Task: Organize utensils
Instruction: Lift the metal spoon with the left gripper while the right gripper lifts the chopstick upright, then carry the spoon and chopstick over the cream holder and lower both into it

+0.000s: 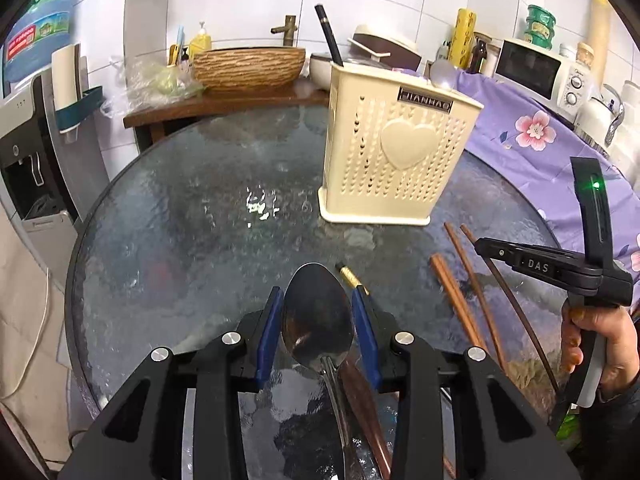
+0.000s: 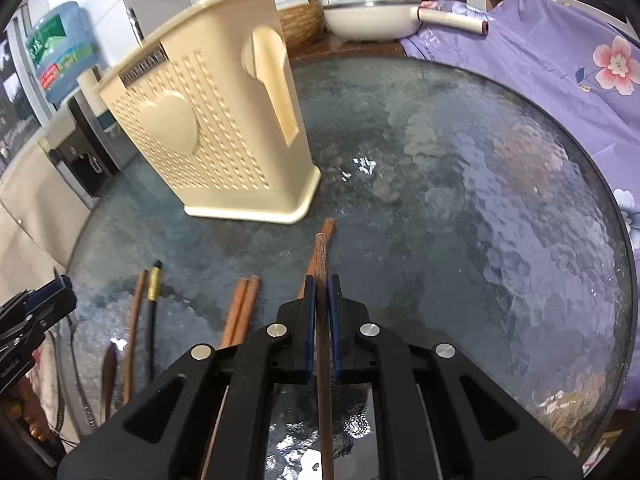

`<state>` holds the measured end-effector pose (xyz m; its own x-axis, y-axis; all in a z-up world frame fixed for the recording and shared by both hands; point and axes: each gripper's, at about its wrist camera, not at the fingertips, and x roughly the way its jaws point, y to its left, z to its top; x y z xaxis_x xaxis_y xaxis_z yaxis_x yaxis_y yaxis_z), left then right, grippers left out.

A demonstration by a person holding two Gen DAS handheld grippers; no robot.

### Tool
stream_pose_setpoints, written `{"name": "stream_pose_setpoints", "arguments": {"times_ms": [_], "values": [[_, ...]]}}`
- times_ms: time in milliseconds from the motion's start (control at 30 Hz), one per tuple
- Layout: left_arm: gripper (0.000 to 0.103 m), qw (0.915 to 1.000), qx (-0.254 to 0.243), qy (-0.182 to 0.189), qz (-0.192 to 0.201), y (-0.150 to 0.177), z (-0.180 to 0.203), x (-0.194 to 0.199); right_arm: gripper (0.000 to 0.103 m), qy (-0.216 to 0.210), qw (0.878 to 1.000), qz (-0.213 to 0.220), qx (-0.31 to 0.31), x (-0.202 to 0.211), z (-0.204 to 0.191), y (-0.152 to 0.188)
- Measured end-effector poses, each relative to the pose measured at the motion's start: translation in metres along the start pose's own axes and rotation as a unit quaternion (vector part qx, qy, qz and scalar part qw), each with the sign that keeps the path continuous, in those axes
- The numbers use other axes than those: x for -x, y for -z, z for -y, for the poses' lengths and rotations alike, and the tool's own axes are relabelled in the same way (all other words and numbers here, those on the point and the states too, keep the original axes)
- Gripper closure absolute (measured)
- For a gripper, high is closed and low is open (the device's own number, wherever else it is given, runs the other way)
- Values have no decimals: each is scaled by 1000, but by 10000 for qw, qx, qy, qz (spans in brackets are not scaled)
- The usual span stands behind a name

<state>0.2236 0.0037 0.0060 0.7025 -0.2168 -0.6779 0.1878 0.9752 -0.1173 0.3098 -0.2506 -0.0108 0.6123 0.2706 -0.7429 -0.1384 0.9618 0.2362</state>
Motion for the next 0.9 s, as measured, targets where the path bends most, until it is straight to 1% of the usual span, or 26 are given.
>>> {"name": "stream_pose_setpoints", "arguments": {"times_ms": [67,233,400,533,667,800,900], "values": [[69,10000,30,58,56,-3,-1,3,96,-78,9999,89,-20,6,1,-1],[69,9997,76,98,211,-9,-5,13,96,-512,9982,246,-184,22,6,-4],[69,9992,154,250,253,-16,-8,18,96,-651,9966,494,-135,40,1,-3],[69,9988,115,253,391,-21,-6,27,96,-823,9937,752,-84,63,-2,-7],[69,9982,67,280,531,-26,-3,36,96,-889,9906,1039,65,90,-9,-8],[69,9974,12,314,650,-31,1,44,96,-1066,9873,1179,55,109,-9,-10],[69,9969,-18,327,713,-34,5,48,96,-1067,9859,1277,189,121,-15,-10]]}}
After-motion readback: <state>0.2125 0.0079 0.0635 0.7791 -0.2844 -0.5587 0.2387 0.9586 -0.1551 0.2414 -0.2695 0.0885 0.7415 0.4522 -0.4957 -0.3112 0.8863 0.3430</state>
